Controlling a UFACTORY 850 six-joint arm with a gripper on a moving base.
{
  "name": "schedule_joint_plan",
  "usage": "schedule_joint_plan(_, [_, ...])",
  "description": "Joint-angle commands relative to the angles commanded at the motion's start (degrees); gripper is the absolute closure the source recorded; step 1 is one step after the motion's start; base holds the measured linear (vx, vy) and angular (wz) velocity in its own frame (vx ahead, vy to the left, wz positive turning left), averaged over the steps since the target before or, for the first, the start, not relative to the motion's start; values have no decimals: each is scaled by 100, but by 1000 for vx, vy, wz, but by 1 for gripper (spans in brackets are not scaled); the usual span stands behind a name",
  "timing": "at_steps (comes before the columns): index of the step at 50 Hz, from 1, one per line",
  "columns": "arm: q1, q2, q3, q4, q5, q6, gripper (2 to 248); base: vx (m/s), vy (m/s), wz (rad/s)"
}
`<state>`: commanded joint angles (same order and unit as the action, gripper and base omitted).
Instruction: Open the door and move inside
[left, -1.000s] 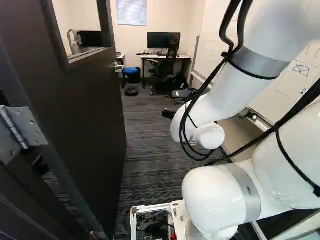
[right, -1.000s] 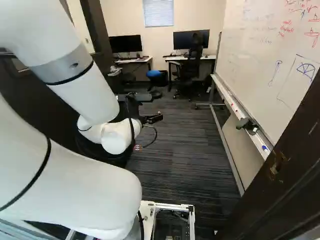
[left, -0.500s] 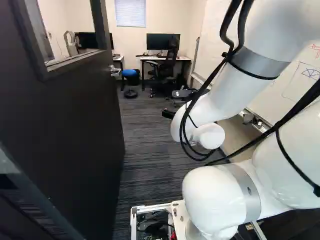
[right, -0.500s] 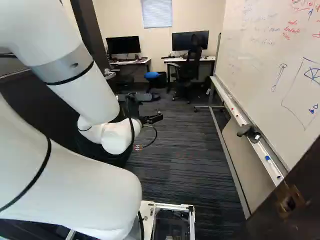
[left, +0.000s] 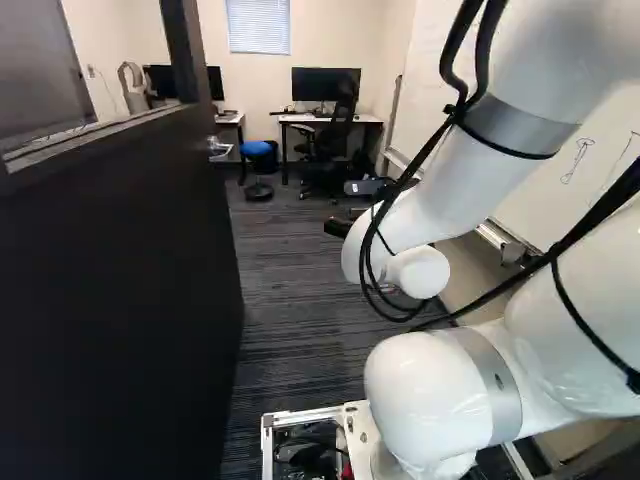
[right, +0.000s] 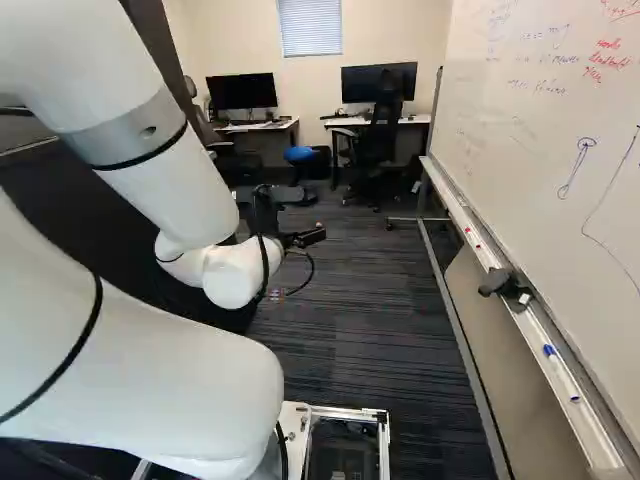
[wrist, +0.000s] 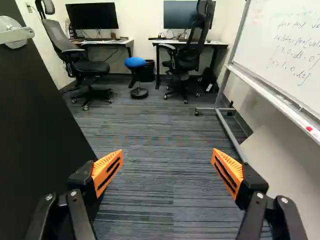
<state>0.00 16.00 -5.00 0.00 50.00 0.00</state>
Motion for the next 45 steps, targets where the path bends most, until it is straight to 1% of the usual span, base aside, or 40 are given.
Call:
schedule_joint_plan(13, [0, 0, 0, 0, 0, 0, 3, 205, -30, -11])
schedule_joint_plan(45, [0, 0, 0, 0, 0, 0, 3, 211, -1, -12])
